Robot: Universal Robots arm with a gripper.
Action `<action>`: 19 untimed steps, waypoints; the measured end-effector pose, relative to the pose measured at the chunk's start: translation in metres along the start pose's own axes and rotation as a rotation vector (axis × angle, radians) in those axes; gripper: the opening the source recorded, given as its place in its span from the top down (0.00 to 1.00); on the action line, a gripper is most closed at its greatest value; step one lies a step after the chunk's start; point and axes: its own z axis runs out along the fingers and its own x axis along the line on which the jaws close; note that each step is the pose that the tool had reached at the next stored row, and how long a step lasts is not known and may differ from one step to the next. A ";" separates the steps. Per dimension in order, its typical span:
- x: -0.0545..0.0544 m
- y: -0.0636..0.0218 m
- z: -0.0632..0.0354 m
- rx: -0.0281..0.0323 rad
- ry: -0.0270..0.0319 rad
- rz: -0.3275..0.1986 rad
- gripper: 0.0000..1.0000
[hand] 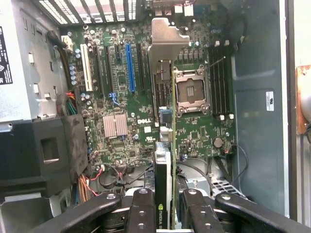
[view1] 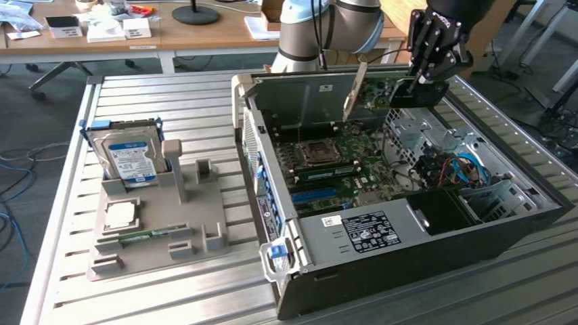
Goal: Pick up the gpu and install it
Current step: 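Insert the gpu into the slot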
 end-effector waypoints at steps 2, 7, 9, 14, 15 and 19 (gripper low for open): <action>0.000 0.0000 0.0000 0.0000 -0.0001 0.000 0.73; 0.000 0.0006 0.0019 0.0000 0.0001 0.000 0.73; 0.000 0.0008 0.0029 0.0000 -0.0001 0.000 0.73; 0.001 0.0064 0.0032 0.0000 -0.0003 0.000 0.73; 0.002 0.0086 0.0033 0.0000 -0.0002 0.000 0.73; 0.004 0.0122 0.0044 0.0000 -0.0002 0.000 0.73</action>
